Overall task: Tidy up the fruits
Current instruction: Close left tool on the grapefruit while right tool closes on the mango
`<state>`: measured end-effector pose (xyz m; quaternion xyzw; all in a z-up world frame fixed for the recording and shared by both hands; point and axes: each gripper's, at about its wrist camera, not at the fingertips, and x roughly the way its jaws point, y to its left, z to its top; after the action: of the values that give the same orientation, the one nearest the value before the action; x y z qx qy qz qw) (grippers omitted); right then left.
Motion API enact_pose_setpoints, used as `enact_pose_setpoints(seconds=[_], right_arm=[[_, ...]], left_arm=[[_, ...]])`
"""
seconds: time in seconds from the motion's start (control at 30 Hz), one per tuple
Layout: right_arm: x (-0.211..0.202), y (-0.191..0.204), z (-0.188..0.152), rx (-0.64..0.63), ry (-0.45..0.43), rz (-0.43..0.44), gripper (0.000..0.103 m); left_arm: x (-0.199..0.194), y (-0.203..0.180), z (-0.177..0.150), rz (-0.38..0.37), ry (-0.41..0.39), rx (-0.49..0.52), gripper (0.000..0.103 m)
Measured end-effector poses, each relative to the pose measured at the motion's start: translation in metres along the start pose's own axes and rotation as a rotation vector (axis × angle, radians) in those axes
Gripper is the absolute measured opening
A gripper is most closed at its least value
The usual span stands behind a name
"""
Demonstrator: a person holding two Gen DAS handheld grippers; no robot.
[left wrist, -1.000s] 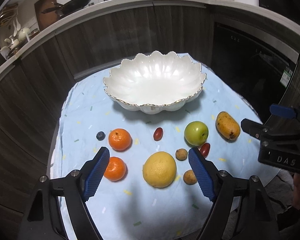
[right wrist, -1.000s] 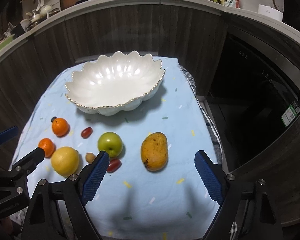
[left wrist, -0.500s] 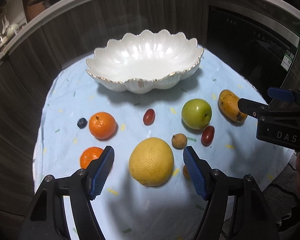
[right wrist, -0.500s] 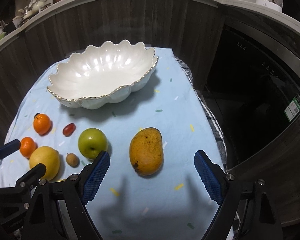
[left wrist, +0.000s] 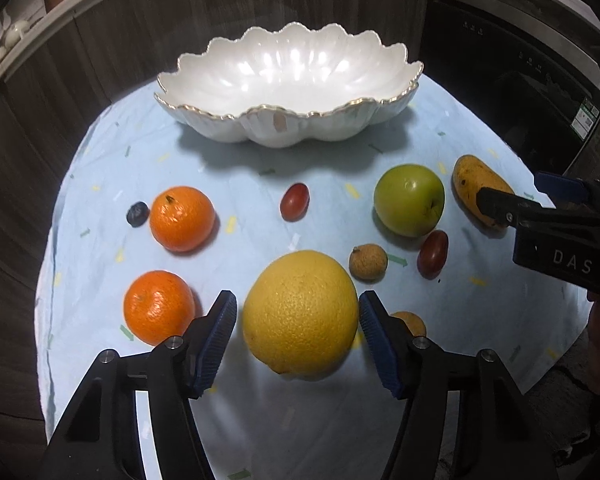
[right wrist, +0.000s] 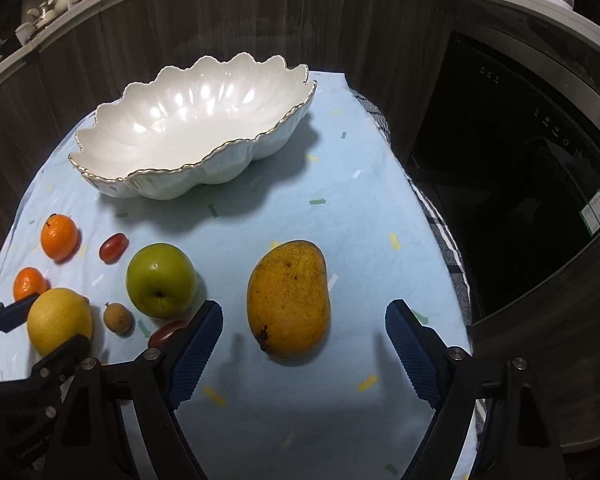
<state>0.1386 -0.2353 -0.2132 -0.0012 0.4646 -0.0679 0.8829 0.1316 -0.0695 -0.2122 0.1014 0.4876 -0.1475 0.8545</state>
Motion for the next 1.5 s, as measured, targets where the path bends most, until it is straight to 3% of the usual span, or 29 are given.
enact_pose_setpoints(seconds=[0.63,1.03,1.5], right_arm=[[0.033,0.004,0.001,0.010,0.060,0.039,0.051],[0.025,0.004,-0.001,0.007,0.058,0.053,0.049],[-0.015,0.003,0.016,0.017,-0.020,0.074,0.049]], left_arm=[[0.009,0.003,0.000,-0.037,0.006,-0.013,0.055],[0.006,0.005,0.000,-0.028,0.023,-0.028,0.054],[-0.035,0.007,0.013,-0.002,-0.064,-0.026,0.054]])
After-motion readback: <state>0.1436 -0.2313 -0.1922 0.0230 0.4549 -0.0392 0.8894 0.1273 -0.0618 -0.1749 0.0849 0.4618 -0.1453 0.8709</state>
